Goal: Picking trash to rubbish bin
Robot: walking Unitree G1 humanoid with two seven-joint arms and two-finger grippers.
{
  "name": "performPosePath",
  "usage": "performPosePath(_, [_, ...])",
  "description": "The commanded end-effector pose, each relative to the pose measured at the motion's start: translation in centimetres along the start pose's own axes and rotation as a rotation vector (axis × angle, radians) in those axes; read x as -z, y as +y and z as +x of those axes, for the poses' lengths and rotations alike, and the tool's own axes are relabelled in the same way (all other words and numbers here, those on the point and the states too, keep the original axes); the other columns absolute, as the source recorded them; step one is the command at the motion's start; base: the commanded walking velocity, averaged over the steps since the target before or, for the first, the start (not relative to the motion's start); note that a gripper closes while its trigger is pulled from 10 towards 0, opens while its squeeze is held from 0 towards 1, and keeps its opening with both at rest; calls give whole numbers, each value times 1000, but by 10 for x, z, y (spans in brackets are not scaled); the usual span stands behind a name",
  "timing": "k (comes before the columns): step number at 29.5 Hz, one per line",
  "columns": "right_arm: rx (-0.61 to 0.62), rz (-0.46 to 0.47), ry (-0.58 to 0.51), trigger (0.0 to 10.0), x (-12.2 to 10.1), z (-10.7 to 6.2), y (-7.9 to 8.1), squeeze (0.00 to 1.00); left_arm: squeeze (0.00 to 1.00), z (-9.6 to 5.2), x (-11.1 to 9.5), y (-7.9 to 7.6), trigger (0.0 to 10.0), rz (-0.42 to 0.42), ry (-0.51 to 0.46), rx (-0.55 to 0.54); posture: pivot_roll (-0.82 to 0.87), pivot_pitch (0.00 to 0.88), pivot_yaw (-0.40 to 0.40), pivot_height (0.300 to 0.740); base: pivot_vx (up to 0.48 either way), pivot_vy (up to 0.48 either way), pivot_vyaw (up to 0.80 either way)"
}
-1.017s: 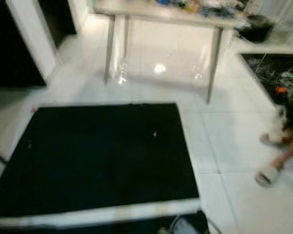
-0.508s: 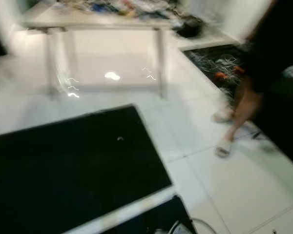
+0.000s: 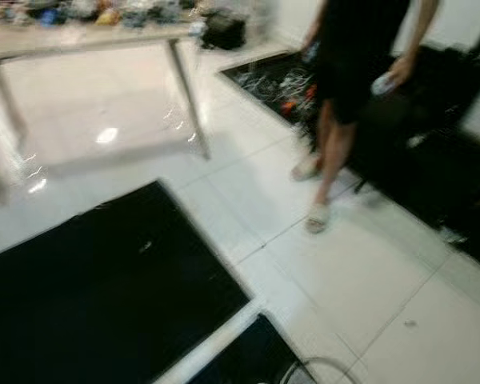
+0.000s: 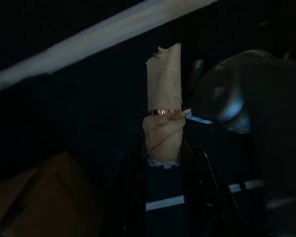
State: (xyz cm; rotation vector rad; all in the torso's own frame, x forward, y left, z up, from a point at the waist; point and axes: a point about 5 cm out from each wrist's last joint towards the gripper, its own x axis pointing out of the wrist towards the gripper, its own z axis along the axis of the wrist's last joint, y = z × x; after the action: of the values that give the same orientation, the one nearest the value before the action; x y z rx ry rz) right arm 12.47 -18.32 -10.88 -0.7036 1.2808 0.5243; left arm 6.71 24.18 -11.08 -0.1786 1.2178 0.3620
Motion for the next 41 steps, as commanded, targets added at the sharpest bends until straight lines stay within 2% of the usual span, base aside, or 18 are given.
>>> performPosePath(1, [-12, 9, -32, 10000, -9, 0, 4, 0, 0, 0, 2, -5, 10000, 28, 11, 10, 118, 21, 18, 740, 0, 0, -788])
performPosePath(4, [-7, 7, -33, 10000, -9, 0, 3, 0, 0, 1, -1, -10, 10000, 39, 5, 16, 117, 17, 15, 740, 0, 0, -796])
performPosePath(6, [-6, 5, -34, 10000, -9, 0, 2, 0, 0, 2, -4, -14, 10000, 6, -15, 38, 115, 13, 13, 740, 0, 0, -800])
performPosePath(8, [-6, 34, -36, 10000, -9, 0, 2, 0, 0, 2, -10, -21, 10000, -70, -55, 92, 115, 10, 11, 740, 0, 0, -800])
performPosePath(9, [-13, 134, -38, 10000, -7, 0, 4, 0, 0, 2, -14, -24, 10000, -132, -86, 123, 116, 9, 8, 740, 0, 0, -800])
performPosePath(10, [-24, 283, -42, 10000, -4, 1, 7, 0, 0, 2, -19, -25, 10000, -190, -120, 148, 117, 8, 7, 740, 0, 0, -800])
performPosePath(11, [-24, 283, -42, 10000, -4, 1, 7, 0, 0, 2, -19, -25, 10000, -190, -120, 148, 117, 8, 7, 740, 0, 0, -800])
performPosePath(12, [-47, 631, -50, 10000, 0, 1, 15, 0, 0, 2, -25, -25, 10000, -271, -160, 172, 119, 8, 6, 740, 0, 0, -800])
performPosePath(13, [-47, 631, -50, 10000, 0, 1, 15, 0, 0, 2, -25, -25, 10000, -271, -160, 172, 119, 8, 6, 740, 0, 0, -800])
performPosePath(14, [-52, 743, -53, 10000, 1, 2, 18, 0, 0, 2, -27, -25, 10000, -278, -173, 177, 120, 8, 5, 740, 0, 0, -800])
performPosePath(15, [-56, 803, -55, 10000, 1, 2, 19, 0, 0, 1, -29, -25, 10000, -282, -185, 185, 119, 10, 5, 740, 0, 0, -788])
performPosePath(16, [-59, 830, -58, 10000, 1, 2, 20, 0, 0, 1, -30, -25, 10000, -284, -193, 192, 119, 11, 5, 740, 0, 0, -800])
performPosePath(21, [-77, 1089, -104, 10000, -1, 2, 24, 0, 0, 0, -39, -30, 10000, -287, -246, 243, 125, 16, 0, 740, 0, 0, -800])
performPosePath(27, [-86, 1111, -156, 10000, -4, 1, 22, 0, 0, 1, -39, -39, 10000, -233, -237, 248, 129, 25, 2, 740, 0, 0, -798])
performPosePath(30, [-86, 1018, -158, 10000, -5, 1, 19, 0, 0, 1, -37, -50, 10000, -188, -220, 262, 132, 26, 2, 740, 0, 0, -792])
performPosePath(32, [-85, 966, -152, 10000, -5, 1, 18, 0, 0, 1, -35, -55, 10000, -232, -214, 281, 134, 28, 2, 740, 0, 0, -800])
performPosePath(41, [-76, 954, -147, 10000, -4, 1, 17, 0, 0, 1, -40, -55, 10000, -204, -231, 281, 136, 31, 2, 740, 0, 0, -790])
